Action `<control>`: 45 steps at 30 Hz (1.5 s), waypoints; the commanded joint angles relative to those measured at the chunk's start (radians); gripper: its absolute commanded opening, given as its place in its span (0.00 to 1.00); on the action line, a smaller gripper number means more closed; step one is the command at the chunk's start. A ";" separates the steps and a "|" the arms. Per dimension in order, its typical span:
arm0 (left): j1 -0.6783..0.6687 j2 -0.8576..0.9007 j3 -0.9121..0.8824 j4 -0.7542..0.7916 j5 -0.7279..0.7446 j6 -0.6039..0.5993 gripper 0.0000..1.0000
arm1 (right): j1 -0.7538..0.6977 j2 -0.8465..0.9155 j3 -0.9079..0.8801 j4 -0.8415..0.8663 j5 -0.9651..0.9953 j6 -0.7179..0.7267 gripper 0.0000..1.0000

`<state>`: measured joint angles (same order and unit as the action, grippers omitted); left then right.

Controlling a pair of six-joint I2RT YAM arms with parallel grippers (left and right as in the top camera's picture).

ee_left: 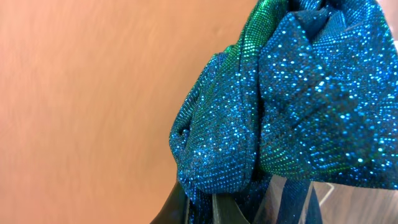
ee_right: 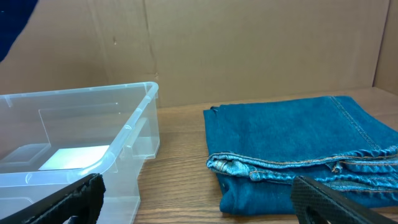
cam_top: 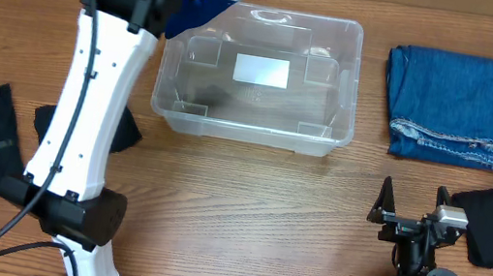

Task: Pack container
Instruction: 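Carry the sequined cloth with the left gripper into the bin and release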

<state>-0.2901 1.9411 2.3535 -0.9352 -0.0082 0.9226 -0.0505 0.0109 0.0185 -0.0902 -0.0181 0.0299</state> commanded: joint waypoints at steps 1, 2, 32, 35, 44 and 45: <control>-0.078 -0.028 0.031 0.024 -0.054 0.180 0.04 | 0.005 -0.008 -0.010 0.006 0.010 0.007 1.00; -0.095 -0.023 0.031 0.023 -0.076 0.200 0.04 | 0.005 -0.008 -0.010 0.006 0.010 0.007 1.00; -0.155 0.387 -0.002 0.024 -0.242 0.544 0.04 | 0.005 -0.008 -0.010 0.006 0.010 0.007 1.00; -0.154 0.393 -0.002 0.027 -0.235 0.544 0.04 | 0.005 -0.008 -0.010 0.006 0.010 0.007 1.00; -0.154 0.393 -0.002 0.019 -0.170 0.544 0.04 | 0.005 -0.008 -0.010 0.006 0.010 0.007 1.00; -0.156 0.393 -0.002 0.010 -0.145 0.544 0.04 | 0.005 -0.008 -0.010 0.006 0.010 0.007 1.00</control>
<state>-0.4500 2.3398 2.3474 -0.9203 -0.2184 1.4483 -0.0505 0.0109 0.0185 -0.0902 -0.0181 0.0303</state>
